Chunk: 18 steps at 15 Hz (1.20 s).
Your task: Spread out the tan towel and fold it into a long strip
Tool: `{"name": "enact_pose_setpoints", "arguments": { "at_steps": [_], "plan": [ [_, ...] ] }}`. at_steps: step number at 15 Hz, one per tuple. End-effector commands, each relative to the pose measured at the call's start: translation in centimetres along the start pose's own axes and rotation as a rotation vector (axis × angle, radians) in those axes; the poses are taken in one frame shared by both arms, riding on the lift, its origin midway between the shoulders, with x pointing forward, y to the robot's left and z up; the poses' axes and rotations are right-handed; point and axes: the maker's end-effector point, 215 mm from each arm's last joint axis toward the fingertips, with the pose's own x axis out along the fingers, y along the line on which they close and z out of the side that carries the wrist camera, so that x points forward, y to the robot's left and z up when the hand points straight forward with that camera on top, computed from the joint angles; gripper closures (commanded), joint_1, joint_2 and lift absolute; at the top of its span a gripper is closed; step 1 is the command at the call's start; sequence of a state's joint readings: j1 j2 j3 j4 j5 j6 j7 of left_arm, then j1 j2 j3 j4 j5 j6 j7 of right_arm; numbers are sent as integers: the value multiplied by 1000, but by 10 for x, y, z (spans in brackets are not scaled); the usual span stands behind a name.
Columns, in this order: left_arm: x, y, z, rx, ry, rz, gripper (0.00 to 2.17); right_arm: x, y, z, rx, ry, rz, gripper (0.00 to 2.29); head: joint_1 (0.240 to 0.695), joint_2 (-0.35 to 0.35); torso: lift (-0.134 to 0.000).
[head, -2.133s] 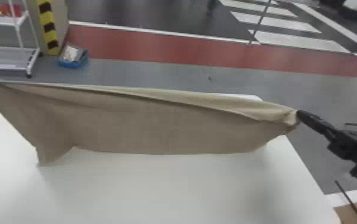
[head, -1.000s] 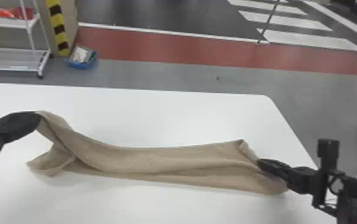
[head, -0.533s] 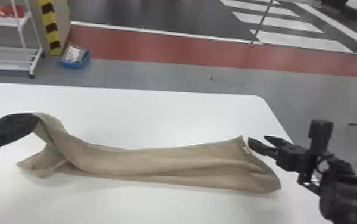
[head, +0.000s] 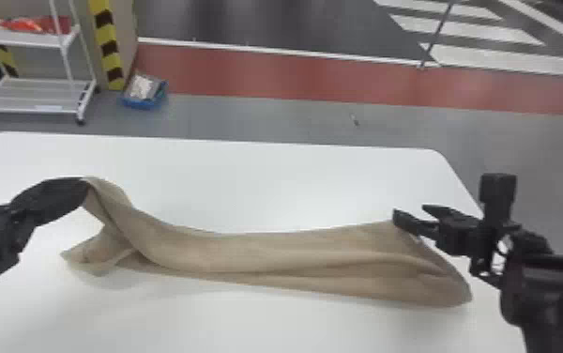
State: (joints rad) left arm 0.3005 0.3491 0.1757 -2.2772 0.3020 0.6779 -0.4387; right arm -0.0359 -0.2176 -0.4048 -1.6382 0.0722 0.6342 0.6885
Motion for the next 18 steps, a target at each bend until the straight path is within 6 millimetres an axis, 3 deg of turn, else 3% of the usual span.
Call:
{"name": "enact_pose_setpoints", "arguments": {
  "at_steps": [1,3,7,9,11,13,17,18],
  "plan": [
    [1,0,1,1,-1,0,1710,0,-4,-13,0,36,-4,296,695,-200,-124],
    [1,0,1,3,-3,-2,1710,-1,-8,-23,23,75,5,535,695,-203,-124],
    [-3,1,3,8,-7,2,1710,0,-4,-17,47,91,55,1663,695,-208,-124],
    [-9,2,9,15,-18,10,1710,-5,1,-12,48,67,81,1892,695,-205,-124],
    [-18,5,21,11,-41,15,1710,-18,3,6,24,21,91,1899,695,-199,-124],
    [-28,9,31,13,-53,28,1710,-44,-7,27,37,-44,88,1926,695,-197,-124],
    [-68,37,44,-19,-32,77,1710,-127,-34,87,75,-291,137,1926,695,-204,-124],
    [-78,32,46,-13,-15,52,1710,-151,-38,101,79,-331,148,1926,695,-206,-124]
  ]
}}
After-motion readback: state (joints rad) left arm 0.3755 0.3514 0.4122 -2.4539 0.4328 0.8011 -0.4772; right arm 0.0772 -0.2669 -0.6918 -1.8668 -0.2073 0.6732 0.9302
